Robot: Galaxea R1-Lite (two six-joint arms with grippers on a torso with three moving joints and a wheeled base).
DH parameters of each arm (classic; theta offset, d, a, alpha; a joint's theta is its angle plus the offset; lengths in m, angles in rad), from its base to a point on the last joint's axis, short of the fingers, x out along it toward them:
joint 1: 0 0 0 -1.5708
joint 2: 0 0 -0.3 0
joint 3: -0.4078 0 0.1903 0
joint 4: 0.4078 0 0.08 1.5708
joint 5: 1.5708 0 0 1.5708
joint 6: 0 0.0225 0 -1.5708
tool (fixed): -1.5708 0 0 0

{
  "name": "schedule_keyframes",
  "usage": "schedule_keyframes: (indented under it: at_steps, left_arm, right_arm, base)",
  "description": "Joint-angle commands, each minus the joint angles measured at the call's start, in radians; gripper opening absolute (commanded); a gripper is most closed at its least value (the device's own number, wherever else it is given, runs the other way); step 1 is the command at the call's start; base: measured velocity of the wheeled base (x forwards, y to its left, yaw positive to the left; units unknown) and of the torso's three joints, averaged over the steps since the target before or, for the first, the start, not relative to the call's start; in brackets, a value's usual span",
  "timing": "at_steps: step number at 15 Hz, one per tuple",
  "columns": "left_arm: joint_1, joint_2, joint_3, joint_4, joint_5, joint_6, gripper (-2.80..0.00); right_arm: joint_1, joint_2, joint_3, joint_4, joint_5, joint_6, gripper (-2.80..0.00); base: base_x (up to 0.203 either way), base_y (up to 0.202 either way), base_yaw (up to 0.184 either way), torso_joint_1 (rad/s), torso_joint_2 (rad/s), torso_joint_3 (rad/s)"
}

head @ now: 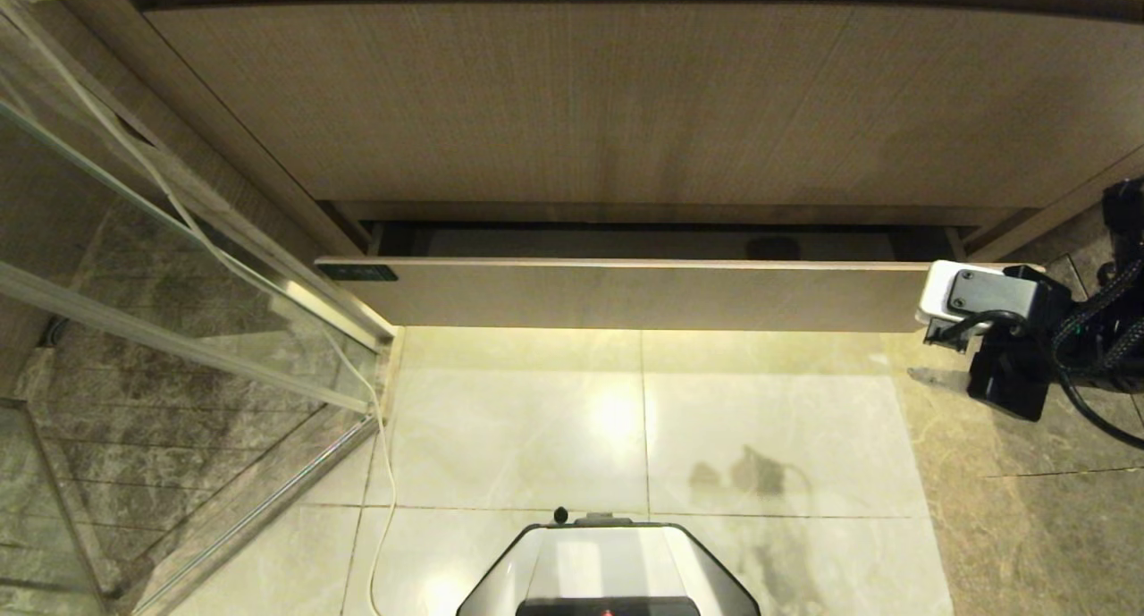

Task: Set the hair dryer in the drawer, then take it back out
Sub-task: Pull open the drawer

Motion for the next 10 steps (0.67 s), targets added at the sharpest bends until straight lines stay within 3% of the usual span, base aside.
schedule_keyframes:
  at_steps: [1,10]
  left_arm:
    - [0.0,0.0,0.001,0.0,0.0,0.0,-2.8]
    - [0.0,0.0,0.001,0.0,0.0,0.0,-2.8]
  right_arm:
    - [-0.005,0.113,-0.037,-0.078,-0.006,0.007,-2.8]
    - [-0.003,0.502,-0.317,-0.262,-0.069,0.109,-2.8]
  base:
    - [0.0,0.0,0.0,0.0,0.0,0.0]
    - [0.0,0.0,0.0,0.0,0.0,0.0]
